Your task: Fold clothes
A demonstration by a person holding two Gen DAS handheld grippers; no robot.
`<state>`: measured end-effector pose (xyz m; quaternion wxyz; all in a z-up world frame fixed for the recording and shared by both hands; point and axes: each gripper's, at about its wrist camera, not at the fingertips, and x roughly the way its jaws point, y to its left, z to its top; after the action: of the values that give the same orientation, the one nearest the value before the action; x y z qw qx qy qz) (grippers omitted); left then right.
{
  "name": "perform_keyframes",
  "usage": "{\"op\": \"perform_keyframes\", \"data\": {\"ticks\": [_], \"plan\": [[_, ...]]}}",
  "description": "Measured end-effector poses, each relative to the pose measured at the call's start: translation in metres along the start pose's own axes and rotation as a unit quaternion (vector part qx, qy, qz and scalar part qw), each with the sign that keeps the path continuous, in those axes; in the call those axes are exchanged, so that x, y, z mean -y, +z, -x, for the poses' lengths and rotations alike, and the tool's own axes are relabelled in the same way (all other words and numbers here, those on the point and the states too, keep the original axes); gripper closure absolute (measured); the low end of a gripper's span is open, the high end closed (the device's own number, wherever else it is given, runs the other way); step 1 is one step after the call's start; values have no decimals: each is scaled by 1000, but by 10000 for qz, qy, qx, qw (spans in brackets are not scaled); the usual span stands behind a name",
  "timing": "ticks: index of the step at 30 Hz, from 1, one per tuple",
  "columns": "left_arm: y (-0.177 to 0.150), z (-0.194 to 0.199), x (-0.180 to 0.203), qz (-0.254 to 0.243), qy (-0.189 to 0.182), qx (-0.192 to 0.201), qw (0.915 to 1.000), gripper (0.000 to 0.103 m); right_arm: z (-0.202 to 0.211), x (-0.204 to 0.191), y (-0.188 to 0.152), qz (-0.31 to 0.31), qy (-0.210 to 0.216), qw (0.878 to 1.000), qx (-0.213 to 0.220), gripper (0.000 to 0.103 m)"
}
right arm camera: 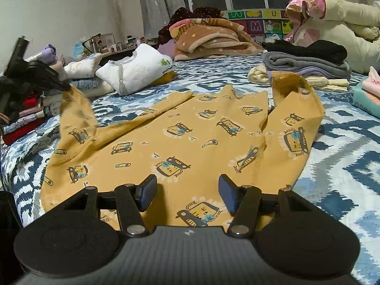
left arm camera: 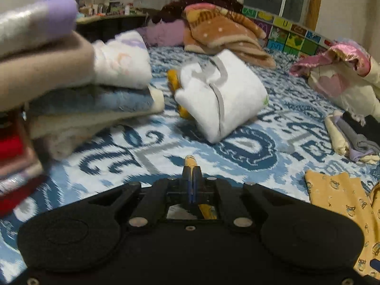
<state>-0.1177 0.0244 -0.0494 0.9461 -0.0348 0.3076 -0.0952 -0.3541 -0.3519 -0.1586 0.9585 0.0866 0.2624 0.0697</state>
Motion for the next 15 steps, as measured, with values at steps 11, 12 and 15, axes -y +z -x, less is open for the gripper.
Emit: {"op": "perform_keyframes", "data": {"ticks": [11, 12, 15], "plan": [[-9, 9, -35, -14, 276, 51, 9996, 103, -1, -1, -1, 57, -25, 10000, -1, 43], [-16, 2, -39, 7, 367, -40, 9993, 103, -1, -1, -1, 67, -31, 10000, 0, 43], [-47, -35, -54, 18, 792, -801, 9936, 93, 0, -2, -1, 103, -55, 9999, -3, 43]]}}
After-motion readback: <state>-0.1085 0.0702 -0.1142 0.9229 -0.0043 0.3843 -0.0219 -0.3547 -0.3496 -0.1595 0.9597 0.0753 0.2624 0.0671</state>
